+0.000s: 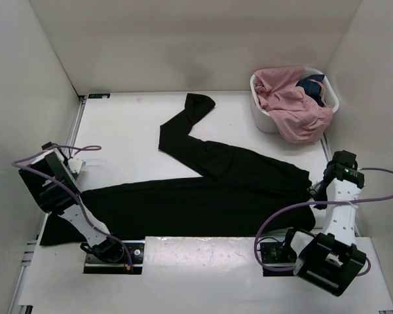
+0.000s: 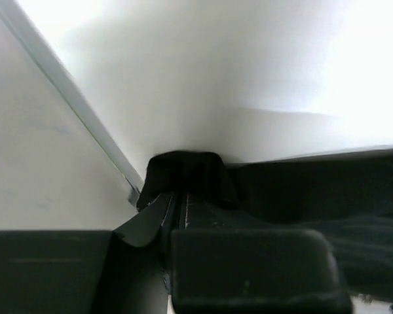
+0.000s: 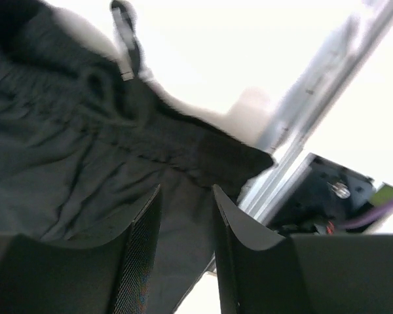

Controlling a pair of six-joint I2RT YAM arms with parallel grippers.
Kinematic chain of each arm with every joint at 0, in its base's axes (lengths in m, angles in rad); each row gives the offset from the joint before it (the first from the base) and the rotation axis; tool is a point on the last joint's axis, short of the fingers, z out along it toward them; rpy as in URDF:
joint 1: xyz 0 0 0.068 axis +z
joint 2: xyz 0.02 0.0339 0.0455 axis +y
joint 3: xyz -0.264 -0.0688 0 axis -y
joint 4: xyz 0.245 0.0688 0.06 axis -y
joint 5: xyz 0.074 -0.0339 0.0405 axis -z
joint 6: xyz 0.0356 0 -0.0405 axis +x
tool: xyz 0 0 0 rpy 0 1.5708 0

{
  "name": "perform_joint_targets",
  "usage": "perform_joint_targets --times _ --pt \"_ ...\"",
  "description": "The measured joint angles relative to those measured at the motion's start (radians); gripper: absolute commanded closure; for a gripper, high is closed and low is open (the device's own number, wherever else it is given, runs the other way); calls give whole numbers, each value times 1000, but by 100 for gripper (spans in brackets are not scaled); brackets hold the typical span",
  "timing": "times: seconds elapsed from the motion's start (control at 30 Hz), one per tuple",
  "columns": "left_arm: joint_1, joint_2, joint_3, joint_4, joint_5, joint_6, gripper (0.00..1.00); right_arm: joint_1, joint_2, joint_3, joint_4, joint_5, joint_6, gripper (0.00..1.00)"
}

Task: Fold and stack the trousers
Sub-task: Flatten the trousers out

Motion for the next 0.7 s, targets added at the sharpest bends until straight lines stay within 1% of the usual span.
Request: perform_joint_targets --times 0.1,0.13,0.23,0.3,0.33,0.37,0.4,0.43,0.47,0.53,0.57,0.67,0.7 --pt "-35 22 61 13 32 -38 86 54 29 -3 43 -26 -8 60" --pt "-53 31 91 13 43 -50 86 73 45 -9 63 -32 -7 62" --pt "-100 56 202 7 69 -86 86 119 107 -20 105 -37 -3 62" --pt "-122 78 271 13 76 -108 81 136 146 -23 128 -38 2 62" --pt "-130 87 295 18 76 -115 71 138 162 -23 139 -37 5 62" --pt "-134 93 309 21 76 -121 64 139 176 -23 150 -33 9 62" --pt "-136 101 322 20 74 -129 55 139 189 -22 158 -29 12 62" --pt "-137 112 328 21 68 -135 42 139 205 -22 165 -26 16 62" --pt "-137 123 332 18 61 -142 27 139 222 -19 169 -23 18 59" --pt "-138 148 335 5 47 -158 15 139 252 -5 173 -22 19 53" --pt "-140 155 339 -6 45 -168 9 139 261 8 173 -22 19 47" --pt "-152 158 399 -55 45 -199 4 139 266 70 175 -16 16 36" --pt "-166 158 447 -70 48 -212 1 139 267 95 176 -11 14 29"
